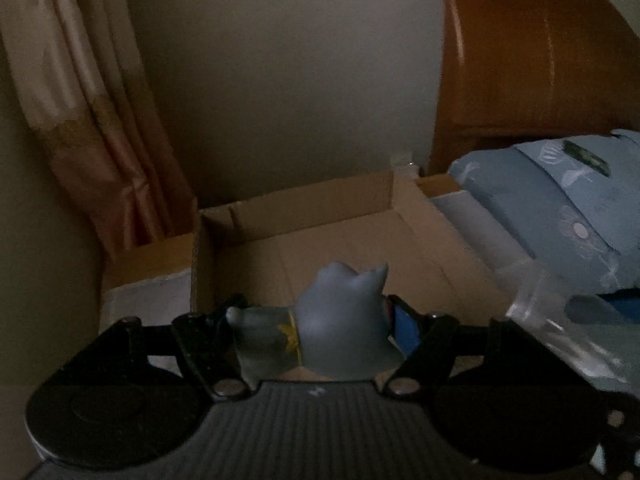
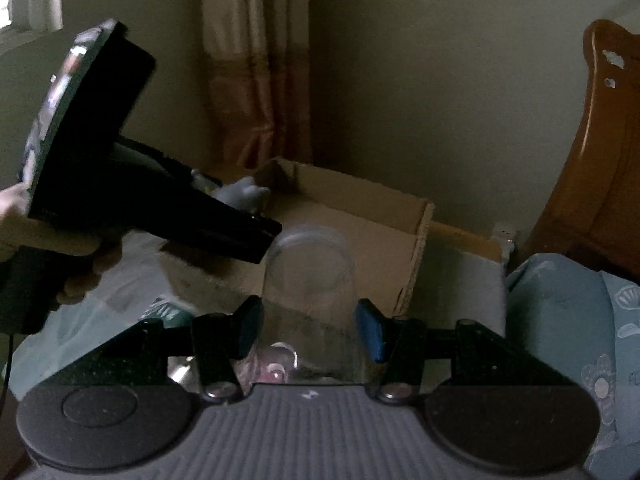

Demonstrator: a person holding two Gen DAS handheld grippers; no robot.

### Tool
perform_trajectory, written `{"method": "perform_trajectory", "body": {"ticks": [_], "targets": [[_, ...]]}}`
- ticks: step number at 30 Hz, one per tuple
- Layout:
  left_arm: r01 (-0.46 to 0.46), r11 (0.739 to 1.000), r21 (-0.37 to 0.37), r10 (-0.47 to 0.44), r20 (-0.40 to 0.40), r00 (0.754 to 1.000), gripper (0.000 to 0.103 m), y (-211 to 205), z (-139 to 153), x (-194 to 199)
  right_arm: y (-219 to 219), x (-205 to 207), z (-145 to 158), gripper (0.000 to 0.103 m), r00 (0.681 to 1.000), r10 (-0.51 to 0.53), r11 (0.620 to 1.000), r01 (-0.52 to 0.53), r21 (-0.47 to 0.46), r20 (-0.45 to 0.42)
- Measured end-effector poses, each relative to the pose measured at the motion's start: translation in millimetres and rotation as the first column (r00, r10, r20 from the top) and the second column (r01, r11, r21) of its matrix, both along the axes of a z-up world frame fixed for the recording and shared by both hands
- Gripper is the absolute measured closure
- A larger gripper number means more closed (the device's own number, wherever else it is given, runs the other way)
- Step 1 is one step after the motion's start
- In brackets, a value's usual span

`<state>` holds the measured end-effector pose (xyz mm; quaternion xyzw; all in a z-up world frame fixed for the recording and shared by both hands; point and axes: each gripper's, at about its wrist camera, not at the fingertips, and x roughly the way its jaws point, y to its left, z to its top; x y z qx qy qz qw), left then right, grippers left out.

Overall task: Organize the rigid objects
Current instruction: 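Carry the figurine and cup into the cardboard box and open both tools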

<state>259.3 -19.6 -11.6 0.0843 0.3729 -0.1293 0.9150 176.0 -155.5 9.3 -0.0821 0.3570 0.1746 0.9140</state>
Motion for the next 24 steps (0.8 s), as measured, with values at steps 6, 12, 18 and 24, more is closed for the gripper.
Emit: {"method": "perform_trajectory", "body": {"ticks": [6, 12, 18, 24], "targets": [[-0.040, 0.999, -0.001, 0.040, -0.030, 0.999, 0.012, 3.8, -10.4, 24.5, -4.6, 26.4, -4.2, 0.046, 0.999, -0.030, 1.000, 0.030, -0.005, -0.011], [-0.020, 1.000, 0.000, 0.020, 0.003, 1.000, 0.008, 15.6, -4.5, 10.7, -1.1, 44.8, -12.3, 0.046, 0.999, -0.043, 0.999, 0.043, -0.015, -0.027], [0.002, 0.999, 0.041, -0.004, 0.050, 0.999, 0.006, 31.0, 4.7, -19.5, 4.9, 64.5, -15.9, 0.046, 0.998, -0.049, 0.999, 0.049, -0.010, -0.043], [0.012, 1.000, 0.022, -0.014, 0.075, 0.997, 0.005, 47.0, 12.9, -53.7, 22.4, 90.2, -16.9, 0.013, 0.997, -0.061, 0.998, 0.060, -0.029, -0.046]]}}
